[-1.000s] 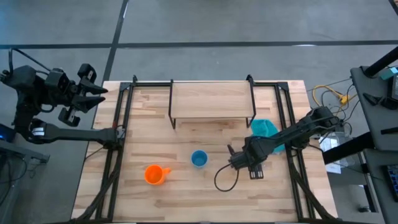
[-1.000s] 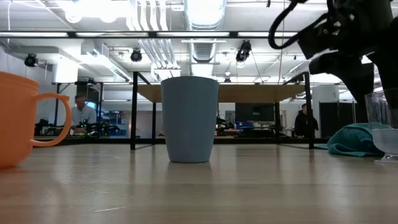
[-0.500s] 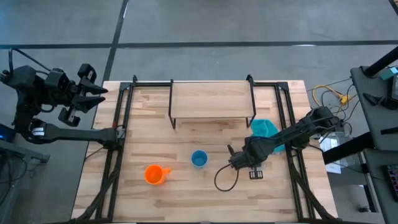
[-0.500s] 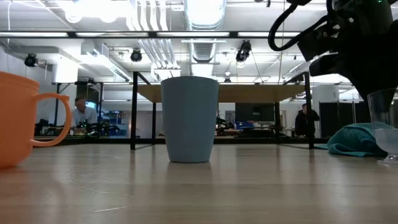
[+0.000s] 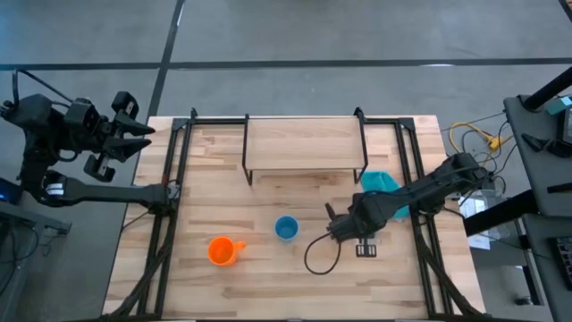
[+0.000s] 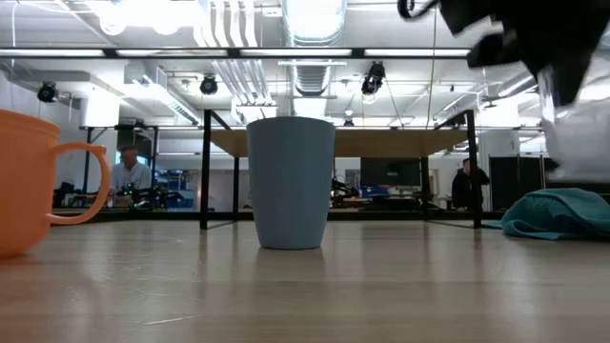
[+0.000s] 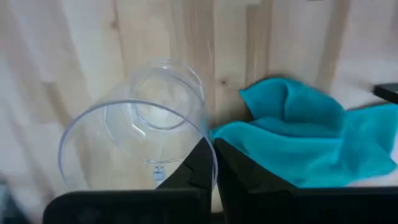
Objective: Stack small to large cups/mugs on shelf
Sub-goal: Put the transparent cup on the shelf
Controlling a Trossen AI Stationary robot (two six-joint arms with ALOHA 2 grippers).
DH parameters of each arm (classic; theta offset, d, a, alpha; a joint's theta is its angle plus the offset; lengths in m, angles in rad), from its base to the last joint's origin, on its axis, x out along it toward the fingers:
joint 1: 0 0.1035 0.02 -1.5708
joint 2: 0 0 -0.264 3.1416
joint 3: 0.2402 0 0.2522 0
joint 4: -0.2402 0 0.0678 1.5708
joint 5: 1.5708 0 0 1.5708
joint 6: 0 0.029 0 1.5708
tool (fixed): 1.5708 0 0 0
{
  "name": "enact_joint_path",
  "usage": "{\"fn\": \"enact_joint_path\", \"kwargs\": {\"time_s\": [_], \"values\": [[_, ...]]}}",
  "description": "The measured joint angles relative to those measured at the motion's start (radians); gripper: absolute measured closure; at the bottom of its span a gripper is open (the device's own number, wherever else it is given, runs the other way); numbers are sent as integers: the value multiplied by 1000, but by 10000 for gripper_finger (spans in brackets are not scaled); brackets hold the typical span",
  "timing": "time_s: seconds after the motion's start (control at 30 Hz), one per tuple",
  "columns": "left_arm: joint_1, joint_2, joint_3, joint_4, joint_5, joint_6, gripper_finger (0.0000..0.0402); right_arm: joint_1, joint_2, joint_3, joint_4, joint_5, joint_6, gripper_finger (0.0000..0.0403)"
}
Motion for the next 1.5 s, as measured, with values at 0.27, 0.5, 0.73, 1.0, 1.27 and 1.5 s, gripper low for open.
{"fn": "enact_joint_path", "kwargs": {"time_s": [0.27, 0.5, 0.73, 1.0, 1.27, 1.5], "values": [[0, 0, 0, 5, -10, 174, 302, 0, -2, 266, -96, 80, 73, 394], [0, 2, 0, 30, -10, 179, 302, -4, -2, 491, -158, 248, 167, 394], [0, 6, 0, 131, -8, 84, 302, -21, -14, 686, -201, 355, 212, 394], [0, -9, 0, 134, -12, 53, 302, -130, -41, 770, -201, 498, 148, 394], [0, -11, -1, 128, -21, 48, 302, -330, -62, 721, -201, 523, 40, 394], [0, -13, -2, 68, -90, 47, 302, -495, -71, 660, -201, 455, -47, 394]]}}
